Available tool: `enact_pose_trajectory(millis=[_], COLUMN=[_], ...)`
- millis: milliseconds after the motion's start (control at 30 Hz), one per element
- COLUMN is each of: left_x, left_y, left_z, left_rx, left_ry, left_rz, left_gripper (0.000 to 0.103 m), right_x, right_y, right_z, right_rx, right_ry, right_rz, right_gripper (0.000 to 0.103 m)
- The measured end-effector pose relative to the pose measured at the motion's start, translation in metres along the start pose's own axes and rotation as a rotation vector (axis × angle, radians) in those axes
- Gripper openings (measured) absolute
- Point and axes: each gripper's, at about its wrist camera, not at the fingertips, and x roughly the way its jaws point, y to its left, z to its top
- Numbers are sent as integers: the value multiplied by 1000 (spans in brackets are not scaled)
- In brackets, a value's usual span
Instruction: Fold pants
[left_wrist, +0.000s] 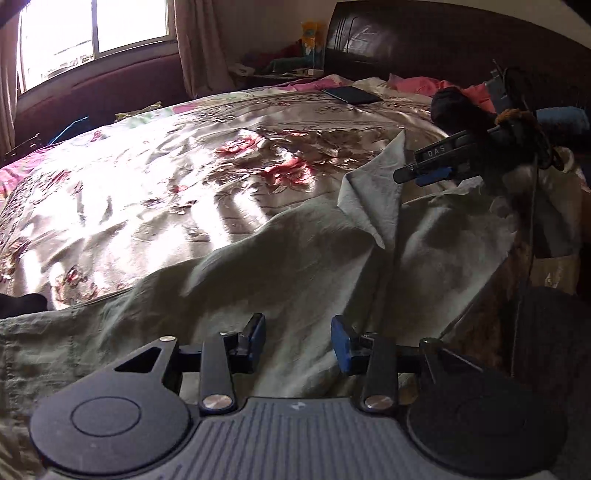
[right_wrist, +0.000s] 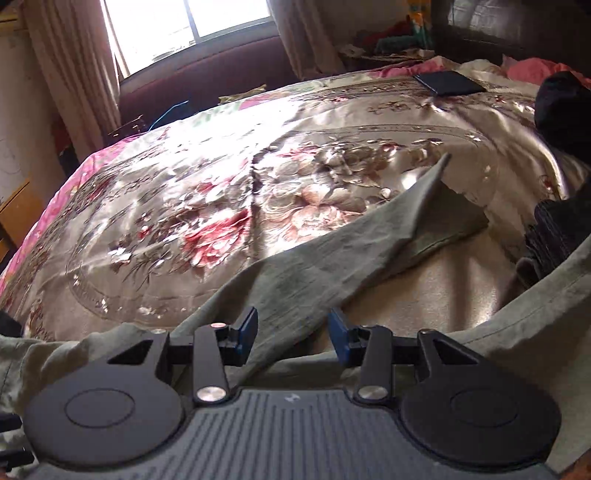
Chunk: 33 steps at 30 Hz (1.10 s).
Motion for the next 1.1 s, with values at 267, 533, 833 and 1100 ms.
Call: enact_pose_trajectory(millis=[267,533,833,1100], left_x=[72,103,118,90], left_y=[-62,-77,-92,-107], left_z=[41,60,69,88], left_rx=[88,70,122,161], left_ry=[-5,2,23,-39], left_rz=[-108,-127,-68,-64], left_gripper=[53,53,53,53], right_x=[30,68,68,-38], right_y=[-77,-102,-89,-102], right_z=[35,66,79,98], right_rx=[220,241,120,120], right_ry=[-100,-132,-145,-274], right_rz=[-52,-83,-114,10], right_gripper=[44,44,2,1])
